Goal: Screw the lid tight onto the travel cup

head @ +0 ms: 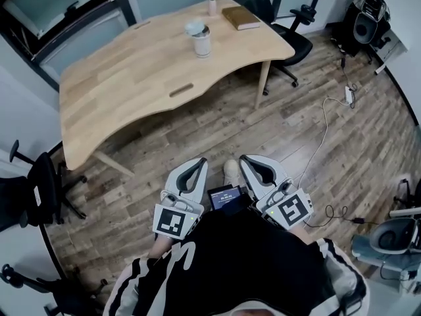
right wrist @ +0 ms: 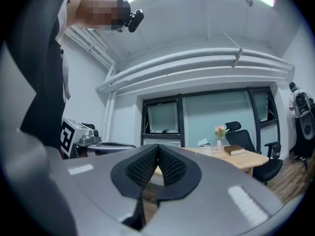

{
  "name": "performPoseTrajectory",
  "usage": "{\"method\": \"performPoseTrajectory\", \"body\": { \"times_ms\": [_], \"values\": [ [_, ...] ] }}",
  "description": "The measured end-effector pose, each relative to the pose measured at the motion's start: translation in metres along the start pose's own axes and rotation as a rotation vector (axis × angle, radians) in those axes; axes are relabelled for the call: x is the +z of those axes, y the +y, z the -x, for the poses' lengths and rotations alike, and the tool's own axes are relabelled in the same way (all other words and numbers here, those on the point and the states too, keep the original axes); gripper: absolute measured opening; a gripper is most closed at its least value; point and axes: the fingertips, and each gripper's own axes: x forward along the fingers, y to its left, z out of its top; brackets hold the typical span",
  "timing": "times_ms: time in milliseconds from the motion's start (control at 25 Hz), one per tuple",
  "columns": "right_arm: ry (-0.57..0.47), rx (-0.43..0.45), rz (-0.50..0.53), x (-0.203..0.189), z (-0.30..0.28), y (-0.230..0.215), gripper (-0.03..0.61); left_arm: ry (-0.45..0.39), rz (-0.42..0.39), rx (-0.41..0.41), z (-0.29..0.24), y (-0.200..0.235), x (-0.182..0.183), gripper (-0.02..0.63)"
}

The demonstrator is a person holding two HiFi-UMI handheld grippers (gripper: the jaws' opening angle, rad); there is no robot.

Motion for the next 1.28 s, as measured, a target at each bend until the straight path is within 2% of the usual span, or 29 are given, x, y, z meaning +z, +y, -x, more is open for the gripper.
{"method": "performPoseTrajectory", "body": {
  "times_ms": [320, 1280],
  "values": [
    [0.013, -0.009, 0.025, -0.007, -0.013, -0.02, -0.002, 0.003, -0.003, 0.008, -0.02, 0.014, -0.005, 0.002],
    [-0.006, 0.028, -0.027, -0.005, -0.079, -0.087, -0.002, 0.011, -0.008, 0.057, -0.084, 0.07, -0.009, 0.002]
  ]
}}
